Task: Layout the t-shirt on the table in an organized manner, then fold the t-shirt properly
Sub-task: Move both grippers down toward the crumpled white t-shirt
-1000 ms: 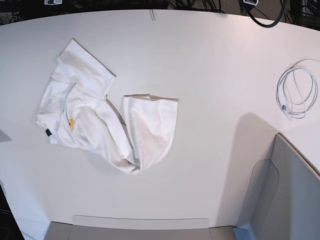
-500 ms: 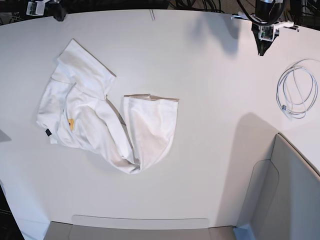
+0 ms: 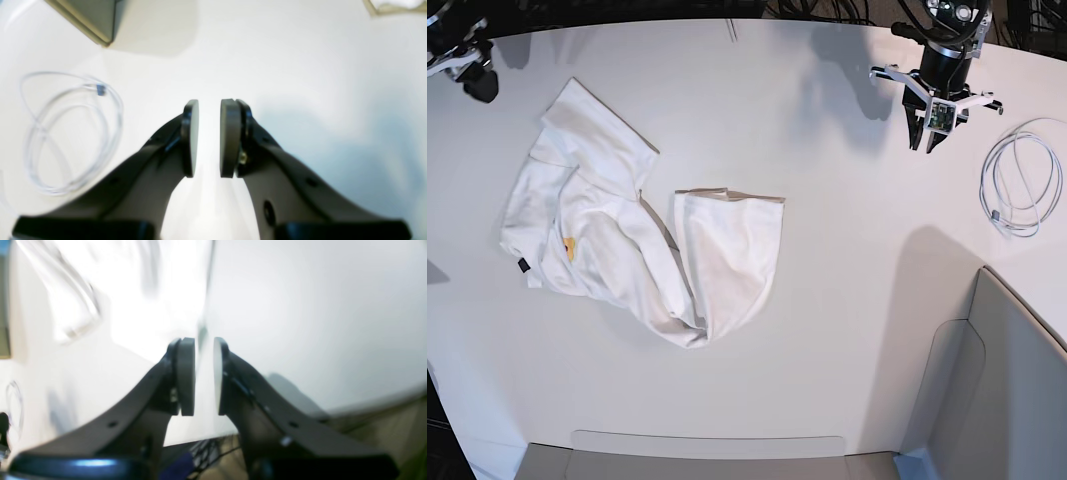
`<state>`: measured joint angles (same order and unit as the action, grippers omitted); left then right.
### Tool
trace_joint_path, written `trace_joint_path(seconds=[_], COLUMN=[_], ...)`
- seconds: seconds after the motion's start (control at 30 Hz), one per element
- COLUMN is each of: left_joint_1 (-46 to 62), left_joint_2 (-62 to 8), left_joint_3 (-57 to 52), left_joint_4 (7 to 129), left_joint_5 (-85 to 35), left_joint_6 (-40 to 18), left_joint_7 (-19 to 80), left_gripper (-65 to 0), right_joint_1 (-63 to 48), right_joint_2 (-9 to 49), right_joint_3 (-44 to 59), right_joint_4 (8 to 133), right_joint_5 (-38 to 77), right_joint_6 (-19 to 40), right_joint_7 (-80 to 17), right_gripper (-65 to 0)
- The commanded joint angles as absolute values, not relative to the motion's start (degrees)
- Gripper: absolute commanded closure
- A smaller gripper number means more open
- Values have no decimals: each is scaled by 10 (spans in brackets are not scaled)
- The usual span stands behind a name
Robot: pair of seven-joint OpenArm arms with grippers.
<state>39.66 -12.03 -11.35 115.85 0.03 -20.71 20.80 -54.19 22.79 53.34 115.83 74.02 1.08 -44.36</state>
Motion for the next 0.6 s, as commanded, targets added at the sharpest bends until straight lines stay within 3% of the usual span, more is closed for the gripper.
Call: trace_joint_path(seconds=[0.0, 0.13, 0.23, 0.4, 0.57], left_joint_1=[396, 389, 389, 389, 390], left_joint_2=[-123, -101, -100, -100, -102], left_joint_3=[-116, -116, -115, -110, -99], left_joint_4=[1168, 1168, 1168, 1167, 1166], left_joint_5=[0, 0, 0, 0, 0], left_joint_6=[-213, -219, -219, -219, -219], left_joint_7=[204, 215, 215, 215, 216], left_gripper=[-126, -126, -126, -126, -126], right_joint_1=[-524, -415, -343, -289, -288], right_joint_2=[243, 316, 368, 450, 513], right_joint_3=[563, 644, 644, 549, 339], right_joint_4=[1167, 1167, 1167, 1171, 1171], right_joint_5=[752, 690, 590, 393, 131], right_joint_6=[36, 117, 184, 289, 293], right_joint_7=[-479, -673, -738, -691, -531], right_gripper=[-121, -137, -137, -137, -138])
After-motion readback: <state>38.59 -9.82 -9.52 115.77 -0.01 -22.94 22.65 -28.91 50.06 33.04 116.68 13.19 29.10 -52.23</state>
